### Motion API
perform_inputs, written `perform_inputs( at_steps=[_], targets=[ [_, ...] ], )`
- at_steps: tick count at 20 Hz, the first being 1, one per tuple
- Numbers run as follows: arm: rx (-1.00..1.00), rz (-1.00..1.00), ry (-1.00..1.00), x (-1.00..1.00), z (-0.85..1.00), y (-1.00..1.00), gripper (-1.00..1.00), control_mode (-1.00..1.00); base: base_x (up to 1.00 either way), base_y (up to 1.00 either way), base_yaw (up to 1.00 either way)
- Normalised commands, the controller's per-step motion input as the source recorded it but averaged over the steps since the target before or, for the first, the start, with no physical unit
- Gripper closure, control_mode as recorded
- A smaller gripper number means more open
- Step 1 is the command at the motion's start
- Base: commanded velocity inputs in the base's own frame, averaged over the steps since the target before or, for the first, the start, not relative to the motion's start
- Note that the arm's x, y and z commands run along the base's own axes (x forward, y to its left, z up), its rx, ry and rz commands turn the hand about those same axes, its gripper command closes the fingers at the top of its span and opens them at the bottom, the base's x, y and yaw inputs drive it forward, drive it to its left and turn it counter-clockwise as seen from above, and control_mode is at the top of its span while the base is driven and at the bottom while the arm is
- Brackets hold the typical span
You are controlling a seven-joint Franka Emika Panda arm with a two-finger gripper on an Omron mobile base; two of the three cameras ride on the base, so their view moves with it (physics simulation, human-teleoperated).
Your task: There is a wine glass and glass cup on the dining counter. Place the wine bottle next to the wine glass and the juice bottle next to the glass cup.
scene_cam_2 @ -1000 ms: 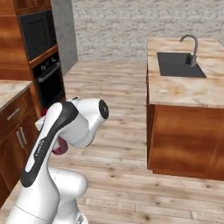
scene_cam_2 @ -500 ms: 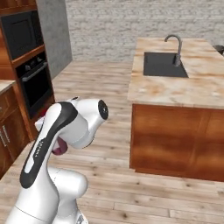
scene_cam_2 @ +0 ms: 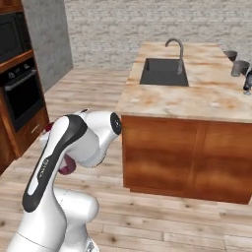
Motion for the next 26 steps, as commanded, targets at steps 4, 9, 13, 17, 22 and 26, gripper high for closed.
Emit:
perform_inputs(
  at_steps=[4, 9, 13, 17, 22, 26],
  targets=[
    [0.0, 0.0, 0.0, 0.0, 0.0, 0.0, 1.0, 1.0, 0.25, -0.66, 0.0],
    [0.0, 0.0, 0.0, 0.0, 0.0, 0.0, 1.0, 1.0, 0.25, -0.67, 0.0],
    [0.0, 0.0, 0.0, 0.0, 0.0, 0.0, 1.0, 1.0, 0.25, -0.67, 0.01],
    [0.0, 0.0, 0.0, 0.0, 0.0, 0.0, 1.0, 1.0, 0.27, -0.63, 0.04],
    [0.0, 0.0, 0.0, 0.0, 0.0, 0.0, 1.0, 1.0, 0.27, -0.62, 0.06],
    [0.0, 0.0, 0.0, 0.0, 0.0, 0.0, 1.0, 1.0, 0.27, -0.62, 0.06]
  ],
)
